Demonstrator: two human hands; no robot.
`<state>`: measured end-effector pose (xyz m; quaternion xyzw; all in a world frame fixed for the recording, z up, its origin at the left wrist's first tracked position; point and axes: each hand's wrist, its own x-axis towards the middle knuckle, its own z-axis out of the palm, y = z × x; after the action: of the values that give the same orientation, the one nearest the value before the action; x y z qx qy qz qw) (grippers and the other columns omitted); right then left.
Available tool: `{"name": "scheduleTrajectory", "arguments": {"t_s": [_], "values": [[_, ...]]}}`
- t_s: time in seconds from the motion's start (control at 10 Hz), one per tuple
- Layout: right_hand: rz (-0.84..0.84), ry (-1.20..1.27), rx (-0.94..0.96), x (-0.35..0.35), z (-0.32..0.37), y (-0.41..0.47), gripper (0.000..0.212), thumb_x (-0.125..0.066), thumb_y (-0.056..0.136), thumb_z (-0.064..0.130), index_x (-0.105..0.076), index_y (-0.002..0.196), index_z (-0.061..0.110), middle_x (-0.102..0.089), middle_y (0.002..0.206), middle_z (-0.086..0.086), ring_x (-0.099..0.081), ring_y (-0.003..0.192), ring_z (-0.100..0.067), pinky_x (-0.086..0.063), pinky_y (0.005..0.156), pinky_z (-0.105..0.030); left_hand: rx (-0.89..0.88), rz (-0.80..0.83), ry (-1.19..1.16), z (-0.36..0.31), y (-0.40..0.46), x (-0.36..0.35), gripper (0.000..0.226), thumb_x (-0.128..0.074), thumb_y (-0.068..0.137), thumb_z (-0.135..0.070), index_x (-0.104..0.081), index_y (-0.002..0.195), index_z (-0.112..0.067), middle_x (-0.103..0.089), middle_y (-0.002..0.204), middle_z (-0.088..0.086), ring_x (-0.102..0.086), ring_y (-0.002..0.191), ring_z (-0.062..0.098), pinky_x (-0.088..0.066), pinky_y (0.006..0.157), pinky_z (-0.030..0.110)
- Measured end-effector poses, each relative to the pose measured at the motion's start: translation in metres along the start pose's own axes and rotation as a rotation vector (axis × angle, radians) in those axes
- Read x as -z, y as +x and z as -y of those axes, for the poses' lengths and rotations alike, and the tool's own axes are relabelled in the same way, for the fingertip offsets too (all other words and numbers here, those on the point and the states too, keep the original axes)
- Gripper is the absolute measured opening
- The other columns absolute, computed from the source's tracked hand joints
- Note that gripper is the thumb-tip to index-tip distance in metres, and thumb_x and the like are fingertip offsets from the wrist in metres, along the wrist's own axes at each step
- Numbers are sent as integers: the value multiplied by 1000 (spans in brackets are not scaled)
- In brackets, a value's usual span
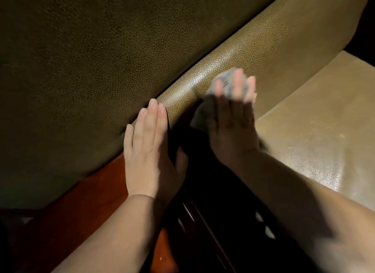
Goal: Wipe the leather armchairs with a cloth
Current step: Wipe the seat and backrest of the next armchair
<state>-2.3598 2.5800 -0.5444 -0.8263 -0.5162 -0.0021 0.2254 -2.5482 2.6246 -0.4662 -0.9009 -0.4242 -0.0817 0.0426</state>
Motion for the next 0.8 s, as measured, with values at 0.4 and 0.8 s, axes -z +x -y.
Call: {"name": "scheduleTrajectory", "arguments": {"t_s": [0.4,0.8], "values": [[-150,516,-496,-11,29,-11,83,-30,101,46,-1,163,-1,4,169,-30,4,158,-43,3,130,-49,-4,-67,-165,5,1,7,75,-41,99,-42,-23,167,-16,-18,175,5,-16,161,23,-10,129,48],[87,547,-511,-59,41,-71,96,-35,98,56,13,159,-1,15,166,-33,15,157,-42,6,129,-46,-8,-30,-198,0,5,4,76,-39,100,-47,-21,167,-15,-20,174,7,-17,161,22,-6,129,46]]}}
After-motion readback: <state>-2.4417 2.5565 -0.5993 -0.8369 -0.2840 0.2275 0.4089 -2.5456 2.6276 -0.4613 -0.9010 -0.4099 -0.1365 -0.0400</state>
